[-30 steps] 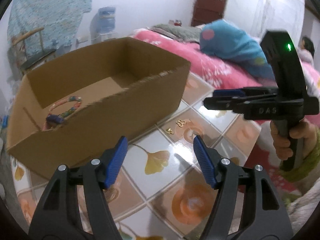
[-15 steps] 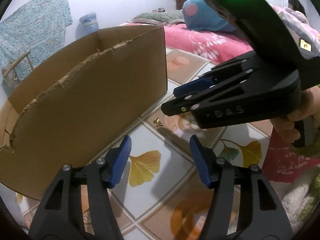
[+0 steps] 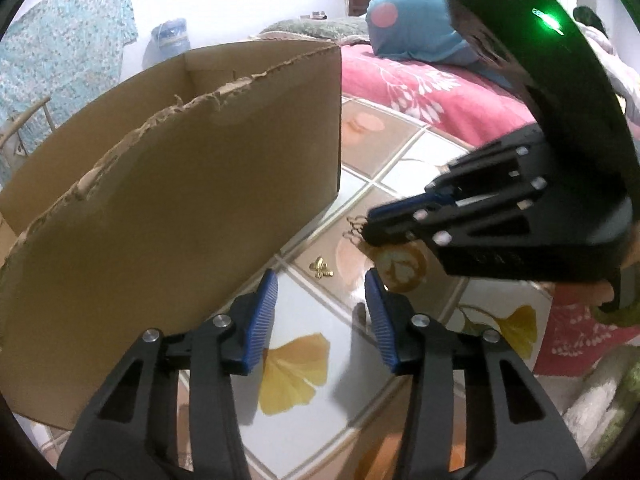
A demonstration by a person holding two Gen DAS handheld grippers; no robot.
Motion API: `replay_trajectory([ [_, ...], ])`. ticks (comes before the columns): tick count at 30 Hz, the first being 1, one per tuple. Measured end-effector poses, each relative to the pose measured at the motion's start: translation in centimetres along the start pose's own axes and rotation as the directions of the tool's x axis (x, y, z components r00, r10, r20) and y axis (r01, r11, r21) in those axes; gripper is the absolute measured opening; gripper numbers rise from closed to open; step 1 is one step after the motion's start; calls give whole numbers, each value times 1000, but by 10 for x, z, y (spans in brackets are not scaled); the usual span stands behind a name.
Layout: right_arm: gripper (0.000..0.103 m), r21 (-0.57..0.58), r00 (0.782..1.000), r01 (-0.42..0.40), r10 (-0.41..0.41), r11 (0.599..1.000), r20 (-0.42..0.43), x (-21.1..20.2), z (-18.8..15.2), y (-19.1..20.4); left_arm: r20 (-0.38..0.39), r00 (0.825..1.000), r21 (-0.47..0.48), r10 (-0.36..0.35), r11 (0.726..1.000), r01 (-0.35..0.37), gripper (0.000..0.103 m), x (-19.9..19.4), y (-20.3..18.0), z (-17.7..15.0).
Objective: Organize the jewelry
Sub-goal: 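Move the open left gripper down over the gold butterfly charm, then close the left gripper on the gold butterfly charm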
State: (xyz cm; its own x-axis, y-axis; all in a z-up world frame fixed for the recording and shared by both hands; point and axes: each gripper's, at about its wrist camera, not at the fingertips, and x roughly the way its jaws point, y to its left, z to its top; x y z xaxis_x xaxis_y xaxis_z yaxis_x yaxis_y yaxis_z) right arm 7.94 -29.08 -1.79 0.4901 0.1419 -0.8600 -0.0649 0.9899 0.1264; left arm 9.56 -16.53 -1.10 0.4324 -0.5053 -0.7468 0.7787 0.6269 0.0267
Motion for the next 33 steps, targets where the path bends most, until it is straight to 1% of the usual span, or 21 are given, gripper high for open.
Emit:
replay_trajectory([
  [2, 7, 8, 1000, -1, 2, 1000, -1, -1, -2, -2, -11, 1000, 10, 4, 1000, -3, 43, 5, -1, 2],
  [7, 7, 23, 1000, -8, 8, 1000, 1, -3, -6, -5, -54, 999, 28, 6, 1000, -5, 36, 15, -5, 5],
  [8, 7, 25, 1000, -10, 10, 1000, 2, -3, -7, -5, -59, 998, 25, 3, 1000, -1, 33, 16, -5, 5],
  [10, 7, 28, 1000, -15, 15, 999, 6, -2, -7, -7, -65, 998, 7, -4, 1000, 4, 31, 18, -4, 7],
  [12, 7, 35, 1000, -23, 22, 999, 9, -2, -7, -8, -69, 998, -11, -9, 1000, 8, 27, 20, -2, 9],
  [14, 7, 41, 999, -30, 30, 999, 13, -2, -8, -10, -70, 997, -24, -12, 1000, 10, 26, 21, 0, 10],
  [17, 7, 47, 999, -37, 36, 998, 21, -2, -9, -11, -71, 997, -17, -7, 1000, 6, 25, 24, -2, 12],
  [21, 7, 57, 998, -47, 45, 997, 31, -3, -11, -13, -70, 998, -2, -8, 1000, 8, 7, 24, -5, 14],
  [25, 7, 60, 998, -54, 52, 997, 34, -3, -11, -15, -70, 998, 10, 2, 1000, -1, 7, 23, -7, 13],
  [33, 7, 66, 998, -57, 55, 996, 32, -5, -15, -15, -82, 996, -1, 19, 1000, -19, 7, 15, -10, 5],
])
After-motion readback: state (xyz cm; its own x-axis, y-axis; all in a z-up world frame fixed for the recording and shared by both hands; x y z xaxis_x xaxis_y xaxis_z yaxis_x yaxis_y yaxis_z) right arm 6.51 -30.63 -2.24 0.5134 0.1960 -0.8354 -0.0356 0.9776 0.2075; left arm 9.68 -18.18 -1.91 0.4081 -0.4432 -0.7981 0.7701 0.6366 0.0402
